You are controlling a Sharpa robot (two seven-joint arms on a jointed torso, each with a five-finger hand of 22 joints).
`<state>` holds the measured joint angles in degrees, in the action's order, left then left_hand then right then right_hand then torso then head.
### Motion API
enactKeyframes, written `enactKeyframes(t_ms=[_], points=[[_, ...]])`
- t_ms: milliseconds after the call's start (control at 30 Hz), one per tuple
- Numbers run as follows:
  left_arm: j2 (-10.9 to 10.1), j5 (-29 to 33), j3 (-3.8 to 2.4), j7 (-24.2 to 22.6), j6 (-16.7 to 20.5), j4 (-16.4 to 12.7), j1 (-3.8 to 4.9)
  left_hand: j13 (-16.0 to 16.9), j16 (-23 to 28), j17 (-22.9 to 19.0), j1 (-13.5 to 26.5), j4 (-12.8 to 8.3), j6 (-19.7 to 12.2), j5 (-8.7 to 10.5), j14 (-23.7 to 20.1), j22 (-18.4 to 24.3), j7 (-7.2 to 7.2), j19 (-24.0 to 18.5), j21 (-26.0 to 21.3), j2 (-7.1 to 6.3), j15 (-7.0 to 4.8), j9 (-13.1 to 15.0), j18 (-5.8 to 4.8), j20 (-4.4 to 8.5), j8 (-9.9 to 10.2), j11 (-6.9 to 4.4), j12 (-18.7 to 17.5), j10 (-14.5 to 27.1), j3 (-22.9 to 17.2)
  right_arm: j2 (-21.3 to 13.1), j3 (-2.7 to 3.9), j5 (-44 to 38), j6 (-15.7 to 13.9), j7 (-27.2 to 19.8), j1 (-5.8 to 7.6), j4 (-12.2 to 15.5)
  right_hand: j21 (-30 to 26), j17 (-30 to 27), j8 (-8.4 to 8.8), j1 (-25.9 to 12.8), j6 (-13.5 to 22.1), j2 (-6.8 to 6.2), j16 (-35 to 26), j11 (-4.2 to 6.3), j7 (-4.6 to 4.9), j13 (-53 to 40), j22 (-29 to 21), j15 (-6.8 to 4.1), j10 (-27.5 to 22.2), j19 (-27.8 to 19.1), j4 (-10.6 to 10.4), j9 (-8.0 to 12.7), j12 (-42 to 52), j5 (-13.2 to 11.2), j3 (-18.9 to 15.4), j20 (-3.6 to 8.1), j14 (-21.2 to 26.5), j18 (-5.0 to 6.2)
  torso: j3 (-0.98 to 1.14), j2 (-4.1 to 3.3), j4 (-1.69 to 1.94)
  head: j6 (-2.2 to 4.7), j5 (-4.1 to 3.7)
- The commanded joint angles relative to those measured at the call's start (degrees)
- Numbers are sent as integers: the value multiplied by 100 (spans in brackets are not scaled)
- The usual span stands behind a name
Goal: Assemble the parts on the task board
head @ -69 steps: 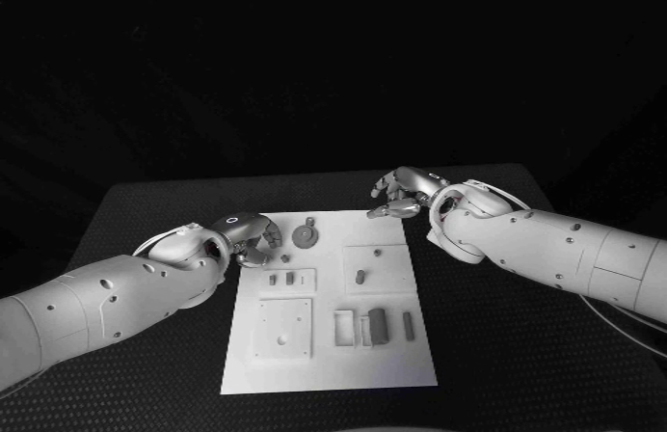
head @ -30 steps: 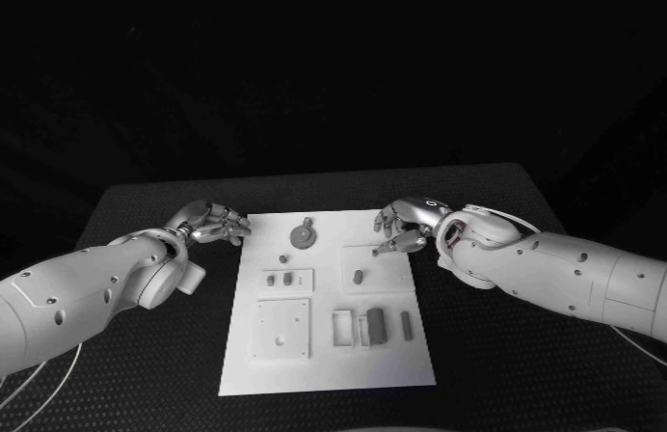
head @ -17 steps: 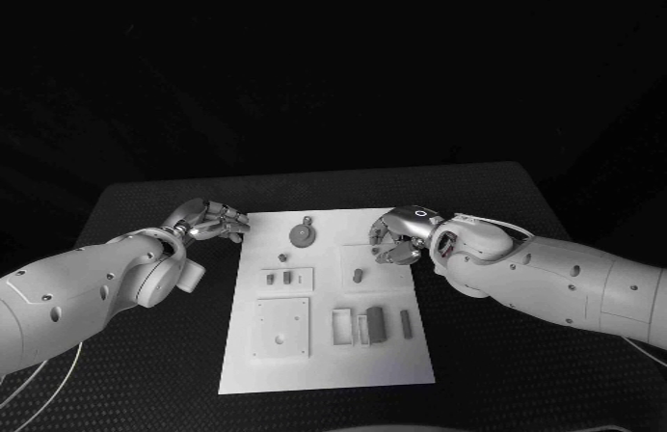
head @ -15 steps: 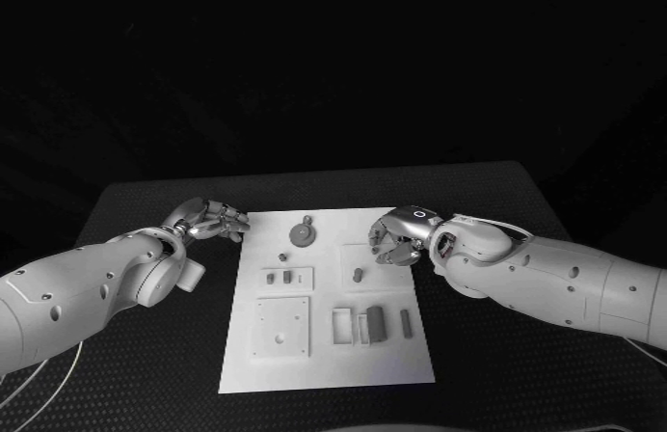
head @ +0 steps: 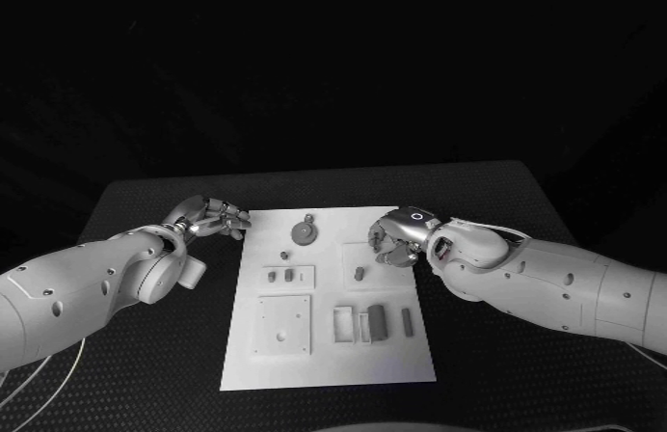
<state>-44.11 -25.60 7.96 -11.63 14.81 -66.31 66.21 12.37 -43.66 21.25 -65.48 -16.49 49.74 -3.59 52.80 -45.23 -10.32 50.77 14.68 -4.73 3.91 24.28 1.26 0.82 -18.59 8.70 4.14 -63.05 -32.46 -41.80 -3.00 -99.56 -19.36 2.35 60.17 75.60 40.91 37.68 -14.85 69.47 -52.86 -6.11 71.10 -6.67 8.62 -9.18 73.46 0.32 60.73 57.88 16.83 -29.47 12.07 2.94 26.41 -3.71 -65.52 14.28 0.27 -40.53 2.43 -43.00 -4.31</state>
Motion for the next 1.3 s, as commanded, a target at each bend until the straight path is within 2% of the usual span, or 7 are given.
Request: enactKeyframes(t_ms=[33,467,833,1033,1100,1133,1300], points=[[4,70,-5,-77,-88,-5,4,-9,33,7,41,-8,-49,23,12,7,-1,-27,-42,17,46,5,-75,32,-3,2,-14,38,40,18,-1,-213,-186,116,-11,-13,-18,11,10,33,4,14,14,-2,53,32,12,-11,77,51,-8,19,-41,-11,-39,0,-48,72,0,0,-2,0,1],[19,79,-5,-51,-121,19,4,-14,56,20,56,-4,-58,24,15,17,-4,-23,-58,33,49,4,-82,34,-2,6,-14,46,60,130,-6,-273,50,225,-41,-139,15,57,12,6,-15,66,84,101,54,89,54,-110,484,147,-12,84,-76,-13,-90,31,-152,72,5,-3,-5,-18,15],[18,81,-5,-39,-133,20,4,-20,73,31,61,-7,-72,23,18,24,-9,-18,-69,39,49,1,-85,36,4,10,-17,57,73,156,-6,-297,95,235,-68,-186,155,185,-47,6,-130,323,329,156,4,104,166,-160,718,300,-4,105,-139,-11,-81,138,-296,72,1,-4,-10,-23,11],[15,81,-5,-29,-143,23,4,-22,80,36,59,-8,-76,22,19,27,-10,-17,-73,45,49,0,-85,37,5,11,-17,61,75,175,-6,-297,152,240,-70,-231,167,192,-50,76,-141,401,345,162,-2,113,186,-166,752,308,-4,116,-173,-11,-28,156,-308,72,4,0,-3,-30,7],[12,81,-5,-26,-147,23,4,-22,82,37,58,-8,-78,23,19,28,-11,-17,-75,45,49,0,-86,38,5,11,-18,62,76,182,-6,-296,181,242,-72,-246,140,184,-49,204,-167,224,336,166,3,124,164,-157,798,342,-173,138,-212,-19,544,136,-318,71,2,-1,-4,-29,5],[11,81,-5,-26,-148,23,4,-23,83,38,58,-8,-78,22,20,28,-11,-17,-75,46,48,0,-86,38,5,11,-18,63,76,184,-6,-296,207,243,-73,-252,149,182,-47,128,-178,83,341,160,4,134,176,-164,828,377,-284,159,-255,-22,938,125,-334,72,3,-2,-5,-30,5],[13,81,-5,-21,-160,27,4,-24,88,42,52,-11,-82,22,21,30,-12,-16,-79,48,48,-1,-86,39,7,12,-17,65,77,186,-8,-332,265,253,-84,-254,191,186,-85,-9,-227,60,356,180,-14,128,227,-182,926,402,-247,159,-287,-12,1208,148,-355,72,4,-1,-3,-49,6]])
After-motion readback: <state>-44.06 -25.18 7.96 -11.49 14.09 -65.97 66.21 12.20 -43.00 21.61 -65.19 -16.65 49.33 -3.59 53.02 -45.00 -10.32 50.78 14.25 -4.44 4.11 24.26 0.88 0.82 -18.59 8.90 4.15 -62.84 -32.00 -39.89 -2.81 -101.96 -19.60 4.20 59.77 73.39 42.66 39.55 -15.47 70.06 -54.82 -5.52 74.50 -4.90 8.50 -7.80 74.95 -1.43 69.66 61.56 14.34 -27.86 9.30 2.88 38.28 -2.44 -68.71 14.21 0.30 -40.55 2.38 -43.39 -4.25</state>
